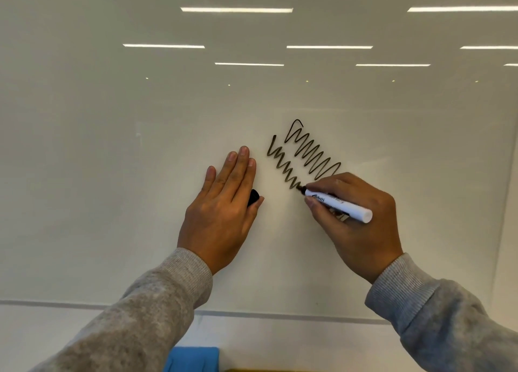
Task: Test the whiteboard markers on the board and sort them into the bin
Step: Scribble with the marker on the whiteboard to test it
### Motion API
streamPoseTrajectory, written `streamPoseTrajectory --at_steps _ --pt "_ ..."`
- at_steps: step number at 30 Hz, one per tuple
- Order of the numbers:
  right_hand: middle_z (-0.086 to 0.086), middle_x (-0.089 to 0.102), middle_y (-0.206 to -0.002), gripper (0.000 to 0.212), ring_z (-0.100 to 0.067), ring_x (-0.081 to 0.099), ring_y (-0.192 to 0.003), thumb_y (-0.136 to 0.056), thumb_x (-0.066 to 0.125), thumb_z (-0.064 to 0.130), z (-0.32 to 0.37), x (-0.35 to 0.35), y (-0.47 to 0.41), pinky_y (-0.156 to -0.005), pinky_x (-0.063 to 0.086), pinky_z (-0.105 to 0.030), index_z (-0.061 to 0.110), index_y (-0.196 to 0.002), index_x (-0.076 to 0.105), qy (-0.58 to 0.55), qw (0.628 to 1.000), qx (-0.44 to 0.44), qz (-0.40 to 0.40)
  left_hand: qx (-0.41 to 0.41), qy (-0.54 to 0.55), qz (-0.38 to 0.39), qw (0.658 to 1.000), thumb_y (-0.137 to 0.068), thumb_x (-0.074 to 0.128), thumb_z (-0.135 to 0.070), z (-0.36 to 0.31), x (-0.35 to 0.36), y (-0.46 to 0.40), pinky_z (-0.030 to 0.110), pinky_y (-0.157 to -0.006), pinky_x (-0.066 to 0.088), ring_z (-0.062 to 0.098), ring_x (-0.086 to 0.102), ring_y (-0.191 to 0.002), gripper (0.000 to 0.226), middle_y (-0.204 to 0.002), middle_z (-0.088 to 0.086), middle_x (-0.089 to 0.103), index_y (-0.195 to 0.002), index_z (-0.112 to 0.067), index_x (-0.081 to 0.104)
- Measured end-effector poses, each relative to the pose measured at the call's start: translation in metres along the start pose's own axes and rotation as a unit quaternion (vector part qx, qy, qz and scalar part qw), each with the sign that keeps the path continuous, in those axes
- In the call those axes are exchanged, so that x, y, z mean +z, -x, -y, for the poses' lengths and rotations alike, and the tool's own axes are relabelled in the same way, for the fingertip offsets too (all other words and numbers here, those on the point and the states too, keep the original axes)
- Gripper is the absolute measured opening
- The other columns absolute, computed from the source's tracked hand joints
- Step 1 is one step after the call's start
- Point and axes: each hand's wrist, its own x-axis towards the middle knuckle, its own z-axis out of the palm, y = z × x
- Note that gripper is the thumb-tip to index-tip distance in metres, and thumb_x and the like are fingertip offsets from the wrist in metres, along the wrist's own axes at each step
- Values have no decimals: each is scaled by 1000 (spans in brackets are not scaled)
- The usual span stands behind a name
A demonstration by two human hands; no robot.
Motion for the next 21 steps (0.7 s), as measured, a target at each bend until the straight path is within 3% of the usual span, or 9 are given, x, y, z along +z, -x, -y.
streamPoseTrajectory --at_steps 2,6,10,13,16,21 --pt "4 73 -98 18 -5 66 -85 -89 73 22 0 0 5 -80 52 -7 13 -105 76 0 999 -16 28 1 1 1 1000 -105 40 -37 0 0 0 47 -119 32 23 19 -152 62 -164 11 19 -156 -6 24" --pt "9 70 -99 18 -3 65 -88 -90 72 23 -5 -7 6 -79 50 -5 15 -105 76 -11 1000 7 -18 2 2 6 1000 -105 39 -36 -1 0 1 48 -119 32 23 17 -152 61 -165 11 17 -156 -6 22" --pt "8 71 -100 22 -7 67 -89 -90 67 28 -7 -8 17 -81 52 -8 16 -106 75 -18 999 -13 35 0 4 8 1000 -105 39 -36 -1 -1 1 49 -118 32 24 17 -152 61 -165 11 17 -156 -6 23" --pt "10 69 -101 22 -5 67 -90 -90 67 28 -11 -11 23 -81 53 -8 19 -108 73 -31 999 9 -8 0 5 10 1000 -105 37 -36 -2 -1 1 50 -118 33 24 17 -152 61 -165 11 16 -156 -5 23" --pt "11 69 -100 21 -5 66 -90 -93 65 32 -13 -12 31 -81 53 -8 20 -108 73 -27 999 -12 30 -1 8 12 1000 -105 37 -36 -2 -2 1 50 -117 33 24 17 -152 61 -165 11 16 -156 -5 22" --pt "15 68 -101 20 -3 66 -92 -92 65 33 -17 -17 40 -81 53 -7 22 -109 71 -36 999 4 8 -2 12 17 1000 -105 36 -36 -2 -3 2 50 -117 33 23 16 -153 61 -165 11 14 -156 -6 21"
